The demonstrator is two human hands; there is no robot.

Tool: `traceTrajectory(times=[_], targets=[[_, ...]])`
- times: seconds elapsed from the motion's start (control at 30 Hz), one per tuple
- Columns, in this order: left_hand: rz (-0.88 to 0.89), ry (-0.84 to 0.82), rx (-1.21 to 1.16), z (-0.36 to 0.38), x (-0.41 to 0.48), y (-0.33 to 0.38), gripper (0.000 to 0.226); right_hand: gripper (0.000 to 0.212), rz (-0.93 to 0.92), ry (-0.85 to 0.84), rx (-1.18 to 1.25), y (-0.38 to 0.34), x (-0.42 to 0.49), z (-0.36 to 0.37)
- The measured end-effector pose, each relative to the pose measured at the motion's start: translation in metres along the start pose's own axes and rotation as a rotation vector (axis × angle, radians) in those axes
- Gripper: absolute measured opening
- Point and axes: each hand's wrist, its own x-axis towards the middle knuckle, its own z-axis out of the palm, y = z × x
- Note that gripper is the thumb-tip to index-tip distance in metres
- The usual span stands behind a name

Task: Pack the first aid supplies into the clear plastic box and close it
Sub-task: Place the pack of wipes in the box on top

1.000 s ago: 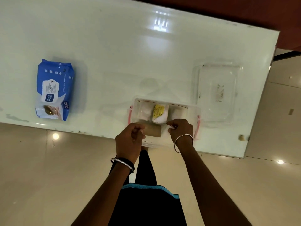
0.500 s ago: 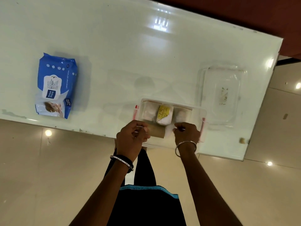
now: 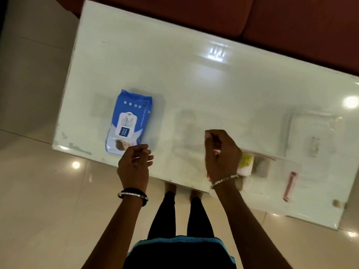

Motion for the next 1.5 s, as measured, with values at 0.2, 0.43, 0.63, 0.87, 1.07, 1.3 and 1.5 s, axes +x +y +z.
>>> traceTrajectory(times=[0.2,0.43,0.63,0.87,1.07,1.3,1.5], targets=[[-0.218,0.174,-0.08,-0.033,0.045,-0.023,0.02,0.011,-0.057,-0.263,-0.028,-0.027,0.033,0.096],[-0.697,0.025,-0.379,-0.034,0.074,-0.034,0.034,0.038,-0.005,-0.577,-0.207,-0.045,0.079,0.183],[-0.661,-0.019,-0.531,-0.032,0.085,-0.038,0.046,0.035,0.092,-0.638,-0.25,-0.055,0.091,0.213],[-0.424,-0.029,-0.554,-0.044,0.084,-0.041,0.055,0.021,0.279,-0.544,-0.074,-0.042,0.08,0.194],[-0.242,0.026,-0.475,-0.049,0.084,-0.033,0.007,0.026,0.667,-0.36,0.423,-0.024,0.041,0.139],[-0.257,-0.222,-0.432,-0.031,0.048,-0.009,0.012,0.028,0.749,-0.079,0.783,-0.005,0.014,0.044],[-0.124,-0.309,-0.295,0.013,-0.006,0.001,0.01,0.022,0.693,0.042,0.778,0.027,-0.007,-0.036]])
